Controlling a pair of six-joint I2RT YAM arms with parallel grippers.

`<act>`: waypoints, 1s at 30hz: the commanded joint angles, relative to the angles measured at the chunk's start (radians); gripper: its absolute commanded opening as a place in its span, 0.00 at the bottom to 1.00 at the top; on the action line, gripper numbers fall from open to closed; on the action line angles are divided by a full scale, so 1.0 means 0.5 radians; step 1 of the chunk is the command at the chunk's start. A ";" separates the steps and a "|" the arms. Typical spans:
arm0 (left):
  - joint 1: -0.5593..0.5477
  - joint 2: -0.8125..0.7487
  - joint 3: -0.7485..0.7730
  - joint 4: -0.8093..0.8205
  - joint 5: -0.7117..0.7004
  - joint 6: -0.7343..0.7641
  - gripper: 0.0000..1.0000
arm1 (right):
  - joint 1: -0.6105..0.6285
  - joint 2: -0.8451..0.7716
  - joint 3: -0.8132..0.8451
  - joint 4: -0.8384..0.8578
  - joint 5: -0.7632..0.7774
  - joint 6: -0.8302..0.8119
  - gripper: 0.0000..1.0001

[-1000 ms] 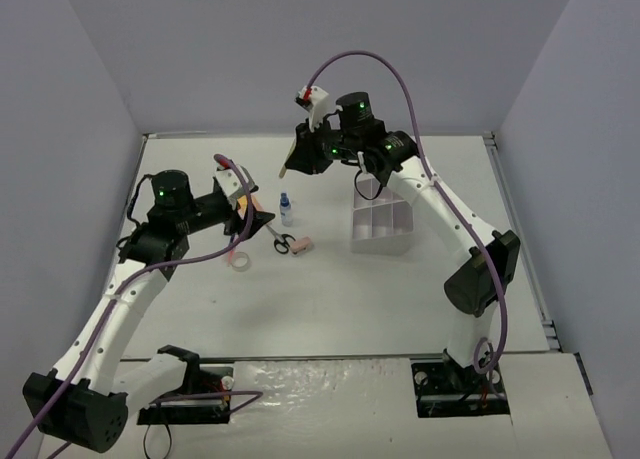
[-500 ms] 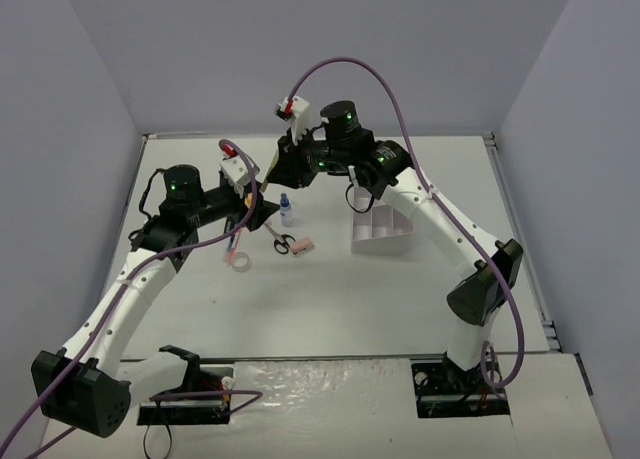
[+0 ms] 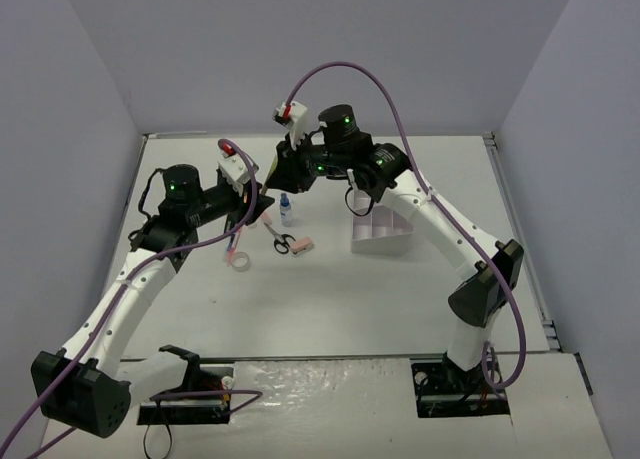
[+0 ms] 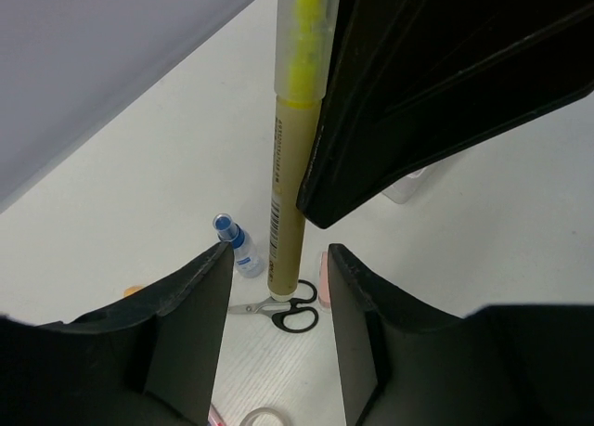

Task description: Sort the stationery into containers

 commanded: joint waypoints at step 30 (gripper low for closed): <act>-0.012 -0.064 0.138 0.231 0.062 -0.061 0.00 | 0.050 -0.109 0.050 0.111 -0.055 -0.005 0.00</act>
